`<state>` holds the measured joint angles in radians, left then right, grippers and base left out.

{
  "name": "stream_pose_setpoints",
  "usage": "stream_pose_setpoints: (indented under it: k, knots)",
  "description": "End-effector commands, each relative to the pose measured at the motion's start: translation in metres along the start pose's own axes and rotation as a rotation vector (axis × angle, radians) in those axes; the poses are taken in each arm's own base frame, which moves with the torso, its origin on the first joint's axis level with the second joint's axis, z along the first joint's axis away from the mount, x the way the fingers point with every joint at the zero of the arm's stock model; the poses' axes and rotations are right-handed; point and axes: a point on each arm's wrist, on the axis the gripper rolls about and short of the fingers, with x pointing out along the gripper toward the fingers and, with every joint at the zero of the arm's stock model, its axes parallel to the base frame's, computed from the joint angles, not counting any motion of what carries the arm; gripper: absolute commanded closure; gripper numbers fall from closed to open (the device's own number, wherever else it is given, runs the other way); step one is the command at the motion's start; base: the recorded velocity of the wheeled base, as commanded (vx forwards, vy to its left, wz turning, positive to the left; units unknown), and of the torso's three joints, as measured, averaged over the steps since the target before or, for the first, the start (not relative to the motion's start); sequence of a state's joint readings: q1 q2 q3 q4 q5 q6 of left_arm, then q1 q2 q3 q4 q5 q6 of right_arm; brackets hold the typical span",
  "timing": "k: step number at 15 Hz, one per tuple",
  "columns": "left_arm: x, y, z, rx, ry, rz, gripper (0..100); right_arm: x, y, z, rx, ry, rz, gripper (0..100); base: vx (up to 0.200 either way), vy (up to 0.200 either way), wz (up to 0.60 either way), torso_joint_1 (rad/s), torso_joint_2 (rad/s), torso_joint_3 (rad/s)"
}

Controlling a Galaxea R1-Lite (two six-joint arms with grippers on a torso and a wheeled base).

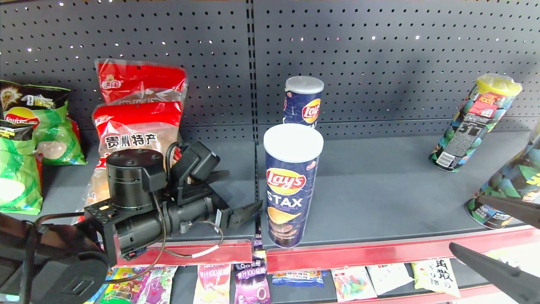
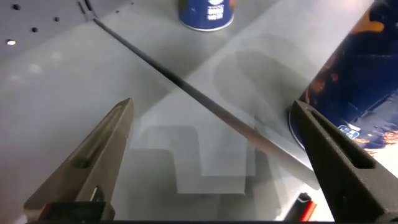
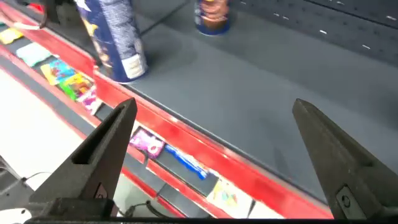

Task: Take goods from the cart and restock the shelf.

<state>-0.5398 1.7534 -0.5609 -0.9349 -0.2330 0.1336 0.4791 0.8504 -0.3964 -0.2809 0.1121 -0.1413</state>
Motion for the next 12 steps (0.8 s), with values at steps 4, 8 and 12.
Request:
stream_pose_setpoints:
  k: [4, 8, 12]
  knots:
    - [0.001, -0.002, -0.003, 0.008, 0.011, -0.008, 0, -0.012, 0.000, 0.004, 0.001, -0.050, -0.029, 0, 0.000, 0.000, 0.00, 0.000, 0.00, 0.000]
    - [0.006, -0.011, -0.005, 0.012, 0.026, -0.040, 0, -0.012, -0.001, 0.005, 0.009, -0.051, -0.043, 0, 0.000, 0.000, 0.00, 0.000, 0.00, 0.000]
    - [0.006, -0.012, -0.004, 0.014, 0.025, -0.046, 0, -0.012, -0.002, 0.005, 0.012, -0.049, -0.052, 0, 0.000, 0.000, 0.00, 0.000, 0.00, 0.000]
